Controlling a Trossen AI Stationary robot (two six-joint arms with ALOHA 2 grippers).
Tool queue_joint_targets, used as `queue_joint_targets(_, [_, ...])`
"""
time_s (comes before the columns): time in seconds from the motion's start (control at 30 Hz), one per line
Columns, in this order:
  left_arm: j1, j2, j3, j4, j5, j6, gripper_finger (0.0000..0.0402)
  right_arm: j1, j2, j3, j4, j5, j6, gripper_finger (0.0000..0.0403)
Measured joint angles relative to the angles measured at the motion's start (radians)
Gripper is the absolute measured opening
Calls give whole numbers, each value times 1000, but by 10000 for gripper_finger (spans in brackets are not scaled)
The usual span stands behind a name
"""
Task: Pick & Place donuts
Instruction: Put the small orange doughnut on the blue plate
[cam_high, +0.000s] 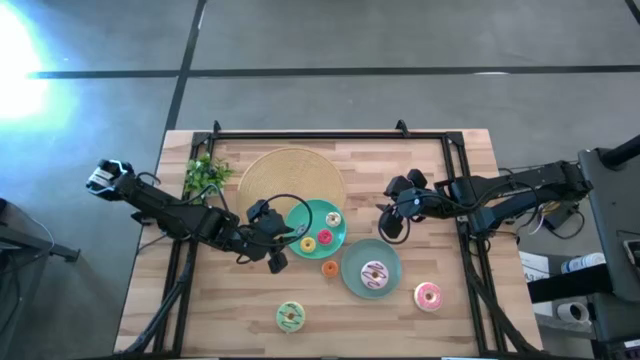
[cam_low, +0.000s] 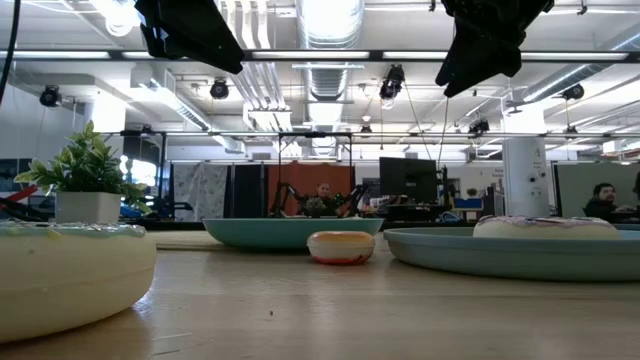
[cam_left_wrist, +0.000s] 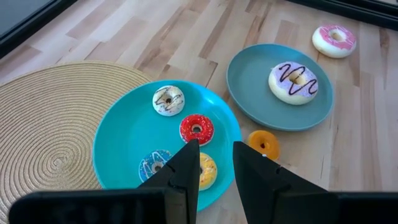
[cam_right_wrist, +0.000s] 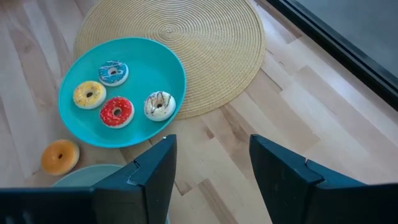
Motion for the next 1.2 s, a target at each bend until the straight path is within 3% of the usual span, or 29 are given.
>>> queue_joint_targets(0.6, [1,0,0,0,-16,-9,71,0,0,0,-1,-7,-11,194])
queue_joint_targets(0.97, [1,1,0,155,-4,-265,71,0,0,0,-2,-7,-12,194])
queue_joint_targets(1.2, [-42,31,1,258,84,-134,71,0,0,0,-14,-88,-61,194])
